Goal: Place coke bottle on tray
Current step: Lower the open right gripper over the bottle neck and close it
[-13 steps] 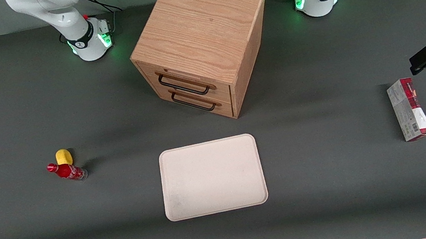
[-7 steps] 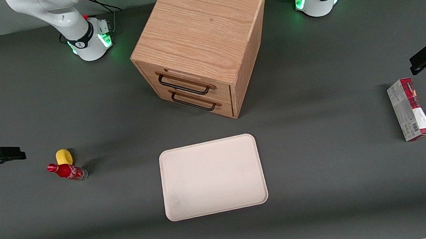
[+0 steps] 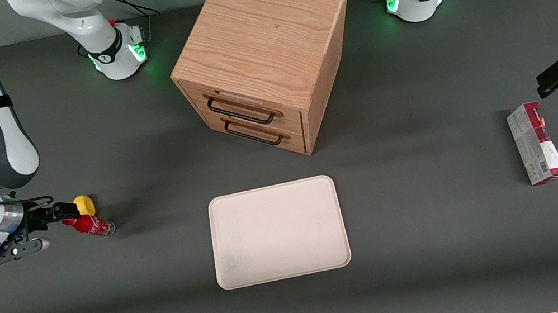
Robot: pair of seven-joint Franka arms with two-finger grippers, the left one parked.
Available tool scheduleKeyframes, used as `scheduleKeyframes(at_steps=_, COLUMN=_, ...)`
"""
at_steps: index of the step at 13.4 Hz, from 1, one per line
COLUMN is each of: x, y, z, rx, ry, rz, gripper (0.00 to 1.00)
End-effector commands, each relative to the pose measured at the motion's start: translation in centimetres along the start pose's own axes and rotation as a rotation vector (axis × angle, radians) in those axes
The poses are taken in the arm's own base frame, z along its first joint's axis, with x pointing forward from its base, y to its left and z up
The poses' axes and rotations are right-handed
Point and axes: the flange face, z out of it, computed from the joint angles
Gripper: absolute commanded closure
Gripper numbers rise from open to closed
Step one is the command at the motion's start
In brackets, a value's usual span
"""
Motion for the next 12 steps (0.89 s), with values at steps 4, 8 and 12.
scheduleKeyframes(at_steps=4, x=-0.5, y=-0.3, z=0.6, rx=-0.006, ry=0.028, rz=-0.014, gripper=0.00)
scheduleKeyframes(at_steps=8, x=0.0, y=-1.1, z=0.6, rx=-0.010, ry=0.042, rz=0.012, gripper=0.99)
scheduleKeyframes(at_steps=12, x=0.6, y=-2.8, z=0.9, rx=-0.014, ry=0.049, rz=0.052, gripper=1.00)
